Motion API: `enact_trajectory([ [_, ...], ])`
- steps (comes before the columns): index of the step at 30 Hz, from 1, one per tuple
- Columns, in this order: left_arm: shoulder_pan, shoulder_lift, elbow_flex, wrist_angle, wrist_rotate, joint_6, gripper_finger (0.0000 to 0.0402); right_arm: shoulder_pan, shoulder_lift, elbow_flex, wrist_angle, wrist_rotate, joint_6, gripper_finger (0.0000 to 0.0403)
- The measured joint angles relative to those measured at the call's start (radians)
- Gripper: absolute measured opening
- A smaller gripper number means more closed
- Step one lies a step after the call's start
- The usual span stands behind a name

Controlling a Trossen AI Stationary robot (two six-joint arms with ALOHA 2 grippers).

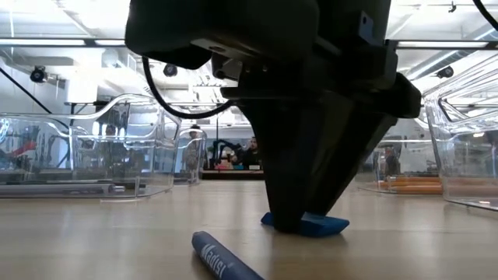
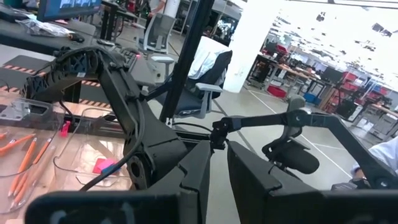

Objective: Sort crayons/erasers/pens/pencils in bins
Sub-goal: Put the blue eraser into the bottom transparent bin

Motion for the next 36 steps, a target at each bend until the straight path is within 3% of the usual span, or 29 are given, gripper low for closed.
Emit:
enact_trajectory([
  [5, 0.000, -0.002, 0.000, -0.001, 0.000, 0.000, 0.0043, 0.000, 0.014, -0.001, 0.002, -0.002, -0.033, 0.0051],
  [8, 0.000, -0.002, 0.000, -0.001, 0.000, 0.000, 0.0043, 0.000, 0.008, -0.002, 0.001, -0.005, -0.045, 0.0031],
  [27, 0.001, -0.005, 0.002, 0.002, 0.000, 0.000, 0.0043, 0.005, -0.124, 0.050, -0.135, -0.009, -0.161, 0.0037],
  [36, 0.013, -0.008, 0.004, 0.002, -0.017, 0.000, 0.0043, 0.011, -0.279, 0.051, -0.317, 0.088, -0.228, 0.0038],
])
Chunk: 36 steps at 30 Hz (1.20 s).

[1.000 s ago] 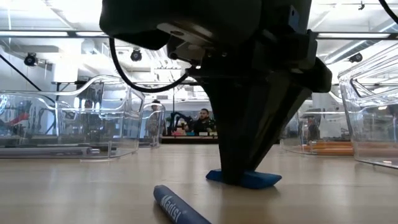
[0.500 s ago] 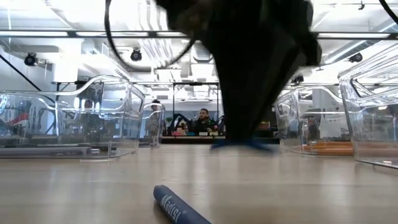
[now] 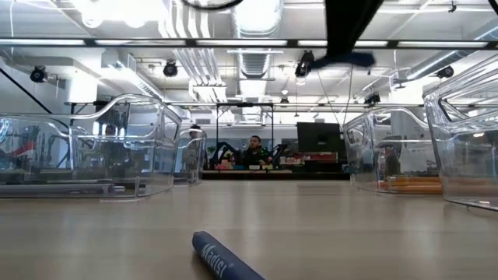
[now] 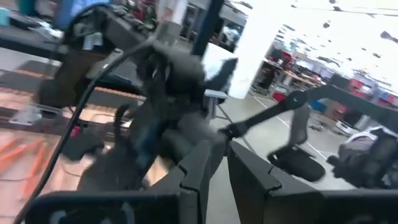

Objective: Sort crayons/erasers/pens/pencils in bins
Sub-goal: Put the blue eraser into the bottom transparent bin

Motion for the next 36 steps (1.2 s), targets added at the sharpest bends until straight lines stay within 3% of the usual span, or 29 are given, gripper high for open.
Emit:
enact_trajectory([
  [4, 0.007, 0.000, 0.000, 0.008, -0.079, 0.000, 0.0043, 0.022, -0.093, -0.005, -0.098, 0.030, -0.007, 0.0038],
  [10, 0.021, 0.003, 0.001, 0.008, -0.154, 0.000, 0.0043, 0.106, -0.234, -0.104, -0.086, 0.015, 0.029, 0.0038],
  [20, 0.053, 0.004, -0.003, 0.008, -0.173, -0.003, 0.0043, 0.307, -0.443, -0.408, -0.086, -0.074, 0.481, 0.0038],
  [26, 0.061, 0.004, -0.004, 0.008, -0.172, -0.004, 0.0043, 0.371, -0.460, -0.564, -0.048, -0.151, 0.682, 0.0038],
  [36, 0.060, 0.005, -0.004, 0.007, -0.172, -0.005, 0.0043, 0.372, -0.459, -0.792, 0.130, -0.240, 0.732, 0.0038],
])
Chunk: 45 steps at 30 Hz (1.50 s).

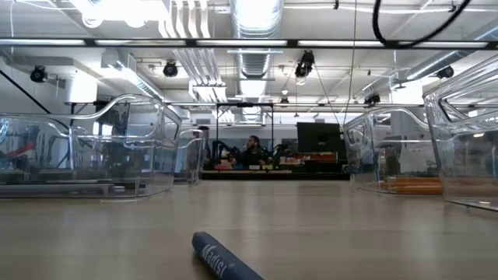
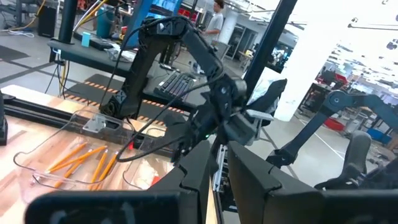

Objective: Sort crayons/erasers/pens/pencils in bins
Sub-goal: Put the blue eraser into the bottom transparent bin, then put the blue crayon into the top transparent bin

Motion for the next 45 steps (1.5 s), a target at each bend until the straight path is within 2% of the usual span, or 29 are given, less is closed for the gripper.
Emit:
enact_trajectory([
  [9, 0.000, 0.001, 0.000, 0.000, 0.001, -0.004, 0.0043, 0.000, 0.000, -0.077, 0.061, -0.052, 0.012, 0.0038],
  [16, -0.001, 0.001, -0.001, -0.001, 0.029, -0.004, 0.0043, 0.000, -0.001, 0.038, -0.023, -0.044, 0.004, 0.0038],
  [19, -0.001, 0.001, -0.003, -0.002, 0.088, -0.005, 0.0043, 0.000, -0.002, 0.123, -0.074, 0.038, 0.010, 0.0038],
  [24, -0.002, 0.001, -0.017, -0.002, 0.140, -0.005, 0.0043, -0.007, 0.002, 0.231, -0.064, 0.325, 0.046, 0.0038],
  [26, -0.002, 0.002, -0.022, -0.002, 0.162, -0.005, 0.0043, -0.020, 0.012, 0.260, -0.049, 0.373, 0.022, 0.0038],
  [32, -0.008, 0.002, -0.036, -0.009, 0.208, 0.005, 0.0043, -0.070, 0.076, 0.339, 0.005, 0.387, -0.098, 0.0038],
  [35, -0.011, 0.003, -0.036, -0.071, 0.241, 0.075, 0.0043, -0.080, 0.089, 0.379, -0.005, 0.387, -0.144, 0.0038],
  [39, -0.009, 0.051, -0.040, -0.188, 0.249, 0.073, 0.0043, -0.079, 0.085, 0.414, -0.009, 0.395, -0.145, 0.0038],
  [45, -0.007, 0.130, -0.037, -0.187, 0.249, 0.083, 0.0062, -0.079, 0.085, 0.441, -0.014, 0.395, -0.138, 0.0038],
])
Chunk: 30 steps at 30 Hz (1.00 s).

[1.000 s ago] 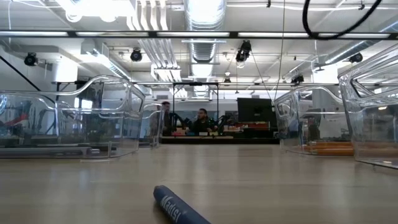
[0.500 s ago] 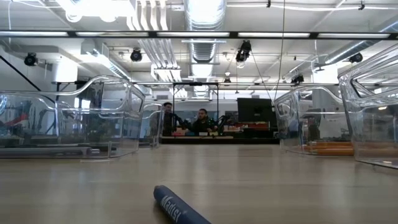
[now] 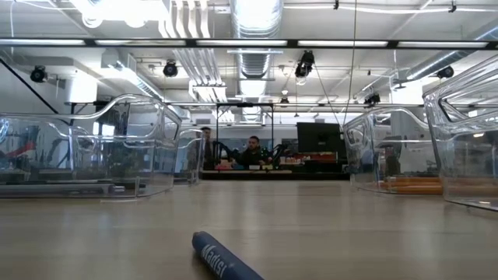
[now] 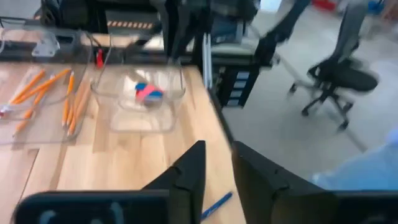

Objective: Sort crayons/erasers/pens/pencils in bins
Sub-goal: Put the blue crayon into the top transparent bin

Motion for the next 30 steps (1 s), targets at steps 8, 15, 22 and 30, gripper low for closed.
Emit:
enact_trajectory([
  [8, 0.005, 0.154, 0.000, -0.023, -0.003, 0.241, 0.0138, 0.000, 0.000, -0.031, -0.031, -0.008, 0.027, 0.0038],
  [15, 0.005, 0.335, 0.000, 0.025, -0.002, 0.387, 0.0150, 0.000, 0.000, -0.038, -0.042, -0.009, 0.006, 0.0038],
  [22, 0.007, 0.461, 0.052, 0.061, 0.094, 0.388, 0.0150, 0.000, 0.000, -0.038, -0.046, -0.009, -0.049, 0.0038],
  [30, 0.014, 0.596, 0.143, 0.052, 0.193, 0.386, 0.0150, 0.000, 0.000, -0.038, -0.093, -0.026, -0.063, 0.0038],
])
